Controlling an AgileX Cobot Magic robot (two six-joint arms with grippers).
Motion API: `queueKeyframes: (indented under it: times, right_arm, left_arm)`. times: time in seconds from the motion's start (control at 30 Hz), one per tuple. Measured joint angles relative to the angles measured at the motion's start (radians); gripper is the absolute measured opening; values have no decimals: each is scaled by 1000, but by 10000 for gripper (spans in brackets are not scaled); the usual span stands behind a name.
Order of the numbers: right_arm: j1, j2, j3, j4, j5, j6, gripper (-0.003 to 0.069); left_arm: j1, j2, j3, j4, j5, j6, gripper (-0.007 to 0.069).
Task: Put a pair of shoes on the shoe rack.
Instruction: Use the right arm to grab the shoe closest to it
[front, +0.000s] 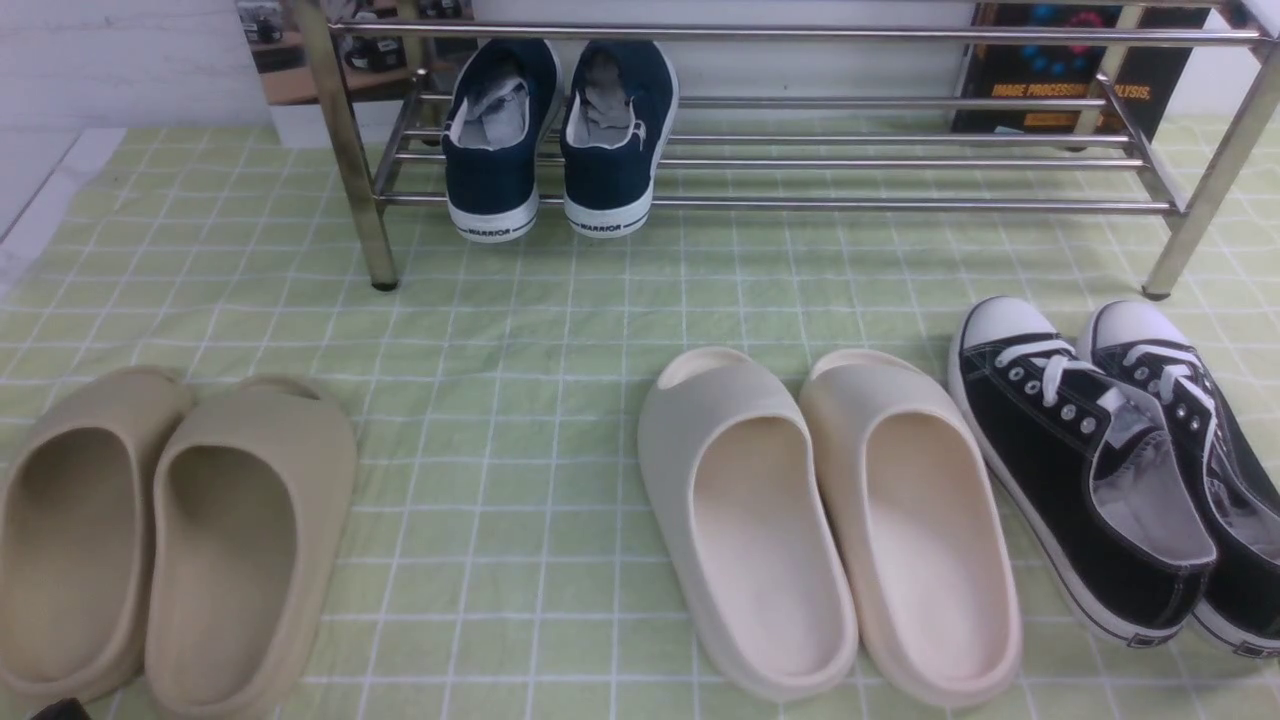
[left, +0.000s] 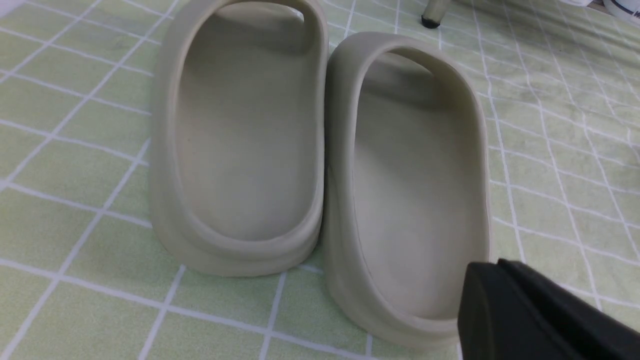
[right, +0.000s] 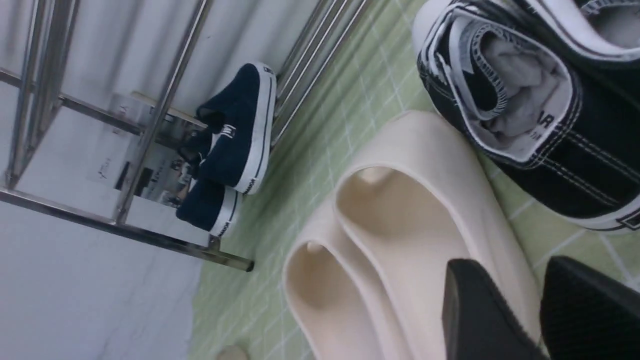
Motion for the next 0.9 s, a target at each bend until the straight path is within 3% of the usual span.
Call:
queueKeyframes:
  times: [0.2,0.33,0.43,0.53,0.57,0.7,0.9]
  right_arm:
    - [0,0,0,-35,-113,-35,239]
    - [0,0,-9,-56,-60,-192,225]
    - [0,20,-94,-107,13,-345,125]
    - [0,77,-187,-171,50,-419,40]
    - [0,137,-260,-243,86,-444,4]
    - [0,375,-524,-468,273,-458,-3]
    - [7,743,-836,-667,612,-461,-3]
  left_arm:
    - [0,0,0,-1,0,0,18]
    - [0,0,0,-1,0,0,18]
    - [0,0,0,-1,0,0,22]
    - [0,0,0,0,0,0,24]
    - [0,0,0,0,0,0,26]
    - [0,0,0,0,0,0,29]
    - [0,0,0,0,0,0,39]
